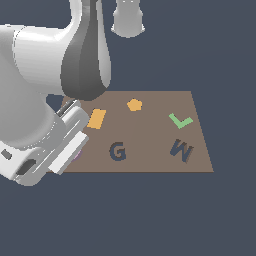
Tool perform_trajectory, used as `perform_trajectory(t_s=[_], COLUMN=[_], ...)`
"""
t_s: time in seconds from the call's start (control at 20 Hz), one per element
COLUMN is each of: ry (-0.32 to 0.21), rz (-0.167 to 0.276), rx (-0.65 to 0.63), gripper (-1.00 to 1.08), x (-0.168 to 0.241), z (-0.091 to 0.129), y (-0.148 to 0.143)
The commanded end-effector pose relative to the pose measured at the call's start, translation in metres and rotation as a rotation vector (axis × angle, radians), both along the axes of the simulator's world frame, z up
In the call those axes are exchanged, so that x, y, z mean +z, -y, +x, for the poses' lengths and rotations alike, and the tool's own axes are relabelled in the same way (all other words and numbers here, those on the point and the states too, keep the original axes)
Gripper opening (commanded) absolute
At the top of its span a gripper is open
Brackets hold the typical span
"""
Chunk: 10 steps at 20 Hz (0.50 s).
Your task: Insert a designated object into the corresponding slot on a board.
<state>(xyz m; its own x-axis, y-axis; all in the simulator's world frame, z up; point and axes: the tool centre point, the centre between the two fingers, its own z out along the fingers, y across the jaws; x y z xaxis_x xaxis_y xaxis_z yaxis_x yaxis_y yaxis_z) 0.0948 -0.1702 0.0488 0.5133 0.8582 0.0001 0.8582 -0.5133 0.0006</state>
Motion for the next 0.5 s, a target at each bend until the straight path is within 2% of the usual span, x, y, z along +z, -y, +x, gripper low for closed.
perform_trajectory(t_s=[0.0, 0.3, 0.35, 0.45], ry=[-0.001, -0.001, -0.001, -0.001], rz=[0.000, 0.000, 0.000, 0.000], rx=[0.001, 0.003, 0.003, 0.003], gripper=[1.00, 1.00, -1.00, -1.00], x=[-0.005, -0.019, -0.019, -0.019], z=[0.000, 0.000, 0.000, 0.000], y=[0.000, 0.000, 0.000, 0.000])
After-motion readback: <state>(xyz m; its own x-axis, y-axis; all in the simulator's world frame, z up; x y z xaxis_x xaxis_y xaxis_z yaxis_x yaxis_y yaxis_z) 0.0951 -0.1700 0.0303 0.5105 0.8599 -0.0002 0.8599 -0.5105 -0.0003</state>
